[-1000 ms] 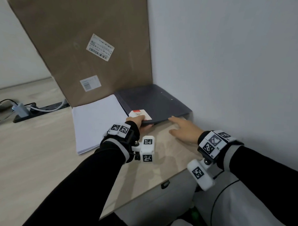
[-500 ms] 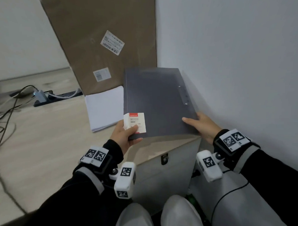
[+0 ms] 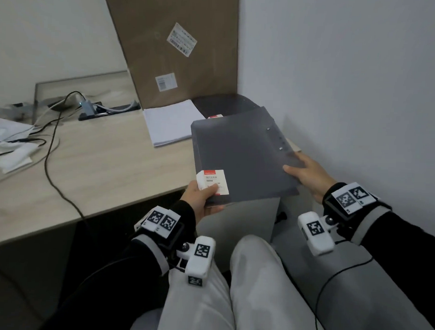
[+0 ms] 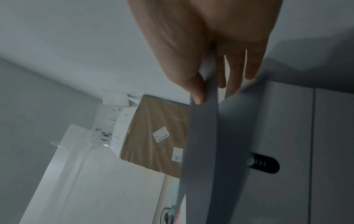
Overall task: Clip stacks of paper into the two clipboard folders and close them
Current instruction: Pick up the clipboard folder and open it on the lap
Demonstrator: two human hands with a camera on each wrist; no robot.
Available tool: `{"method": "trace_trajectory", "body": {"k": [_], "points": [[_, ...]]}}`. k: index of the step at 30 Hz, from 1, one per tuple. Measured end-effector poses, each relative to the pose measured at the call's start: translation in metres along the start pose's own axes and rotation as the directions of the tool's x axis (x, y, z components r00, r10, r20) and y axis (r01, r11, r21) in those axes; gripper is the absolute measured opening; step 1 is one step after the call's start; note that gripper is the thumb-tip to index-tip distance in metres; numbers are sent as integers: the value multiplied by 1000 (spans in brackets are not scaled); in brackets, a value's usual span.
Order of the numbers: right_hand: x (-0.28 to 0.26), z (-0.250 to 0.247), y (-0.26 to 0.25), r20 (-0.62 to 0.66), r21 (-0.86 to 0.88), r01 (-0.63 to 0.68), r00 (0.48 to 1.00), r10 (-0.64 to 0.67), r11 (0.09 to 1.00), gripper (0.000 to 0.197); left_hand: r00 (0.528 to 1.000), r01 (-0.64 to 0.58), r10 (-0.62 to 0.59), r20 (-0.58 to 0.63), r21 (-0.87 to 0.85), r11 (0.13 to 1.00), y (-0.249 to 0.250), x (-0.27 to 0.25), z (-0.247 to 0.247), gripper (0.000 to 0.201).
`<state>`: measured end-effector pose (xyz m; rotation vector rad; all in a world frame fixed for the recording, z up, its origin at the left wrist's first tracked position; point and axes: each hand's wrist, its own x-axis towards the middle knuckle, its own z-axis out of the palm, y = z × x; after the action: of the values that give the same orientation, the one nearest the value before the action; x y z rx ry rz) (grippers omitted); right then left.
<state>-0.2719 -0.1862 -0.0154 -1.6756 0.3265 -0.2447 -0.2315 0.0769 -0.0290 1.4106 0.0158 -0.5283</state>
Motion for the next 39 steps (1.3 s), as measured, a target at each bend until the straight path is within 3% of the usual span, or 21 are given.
{"method": "trace_trajectory", "body": {"k": [4, 8, 11, 12, 14, 16, 19, 21, 23, 26, 29, 32, 39], "points": [[-23, -21, -16, 85, 229, -46, 996, 28, 972, 36, 996, 66, -69, 60, 58, 996, -6, -16, 17, 22], [-45, -33, -48, 186, 602, -106, 983, -10, 791, 27, 979, 142, -167, 115, 199, 970, -5, -21, 36, 29], [-59, -16, -67, 238, 646, -69, 965, -114, 761, 17, 966, 160, -212, 146, 307, 938, -2, -21, 47, 43], [-62, -6, -72, 259, 630, -47, 954, -152, 775, 23, 962, 154, -220, 163, 344, 926, -1, -20, 49, 48], [-63, 14, -76, 269, 527, 1, 949, -167, 850, 36, 954, 140, -231, 193, 398, 907, 0, -18, 51, 52], [-61, 35, -75, 213, 291, 92, 964, -158, 952, 31, 950, 136, -243, 199, 437, 889, 3, -17, 48, 53], [-56, 60, -72, 156, -88, 192, 972, -177, 977, 41, 959, 156, -250, 133, 490, 858, 16, -18, 33, 58], [-57, 73, -81, 203, -251, 259, 956, -211, 933, 51, 977, 138, -198, 83, 461, 877, 33, -21, 11, 58], [-61, 89, -95, 310, -366, 365, 915, -258, 856, 64, 993, 85, -108, 54, 328, 941, 56, -28, -18, 56], [-65, 120, -110, 532, -409, 512, 806, -259, 755, 85, 1000, 15, -15, 4, 41, 999, 91, -42, -66, 56], [-61, 153, -100, 669, -410, 576, 717, -196, 707, 85, 998, -26, 19, -60, -112, 993, 110, -52, -106, 55], [-59, 171, -80, 724, -465, 584, 684, -94, 666, 85, 994, -8, 3, -105, -46, 999, 110, -61, -132, 44], [-55, 184, -43, 750, -637, 642, 645, 149, 427, 99, 983, 122, -113, -145, 51, 991, 76, -59, -160, 21]]}}
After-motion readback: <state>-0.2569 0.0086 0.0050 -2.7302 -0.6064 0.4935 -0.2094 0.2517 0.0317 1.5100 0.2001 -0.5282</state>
